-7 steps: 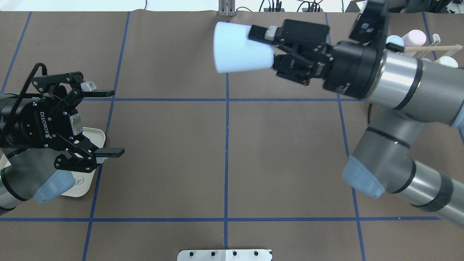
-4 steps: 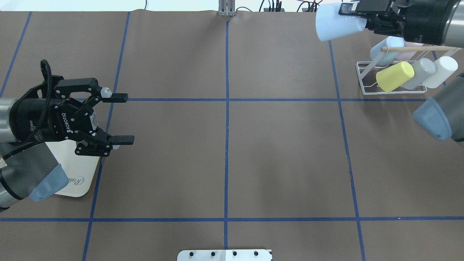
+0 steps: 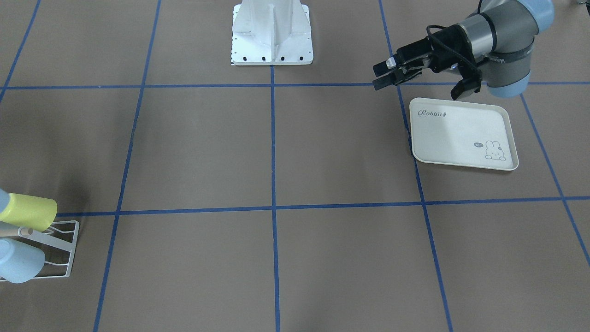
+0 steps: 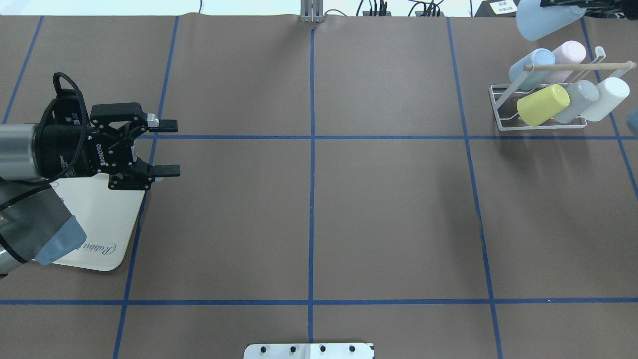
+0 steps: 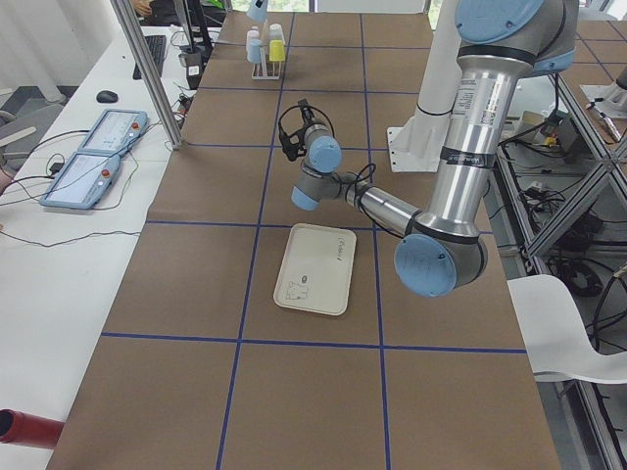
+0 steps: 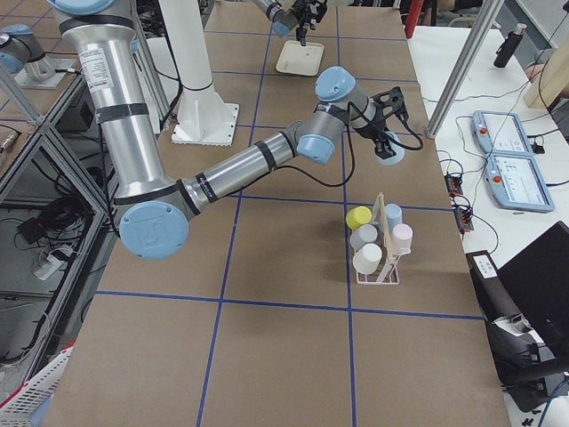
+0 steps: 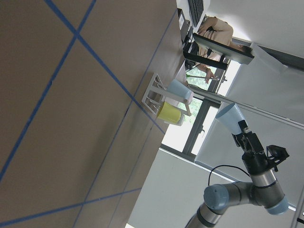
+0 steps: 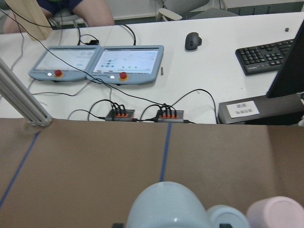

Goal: Transfer IKEA cup to right arm and place on rack

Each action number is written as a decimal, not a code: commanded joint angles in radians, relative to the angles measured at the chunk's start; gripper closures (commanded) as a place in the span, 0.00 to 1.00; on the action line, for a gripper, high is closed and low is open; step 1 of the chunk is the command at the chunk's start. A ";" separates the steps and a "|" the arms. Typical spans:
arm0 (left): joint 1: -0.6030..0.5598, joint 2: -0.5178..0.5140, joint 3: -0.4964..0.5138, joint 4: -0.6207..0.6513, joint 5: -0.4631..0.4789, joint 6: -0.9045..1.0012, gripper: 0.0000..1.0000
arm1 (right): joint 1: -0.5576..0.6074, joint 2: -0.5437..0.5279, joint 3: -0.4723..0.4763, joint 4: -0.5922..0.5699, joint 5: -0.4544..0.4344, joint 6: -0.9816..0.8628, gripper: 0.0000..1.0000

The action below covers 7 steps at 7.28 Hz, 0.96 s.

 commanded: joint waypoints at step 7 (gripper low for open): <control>-0.407 0.115 -0.002 0.702 -0.195 1.129 0.00 | 0.176 0.267 -0.593 -0.184 0.213 -0.404 1.00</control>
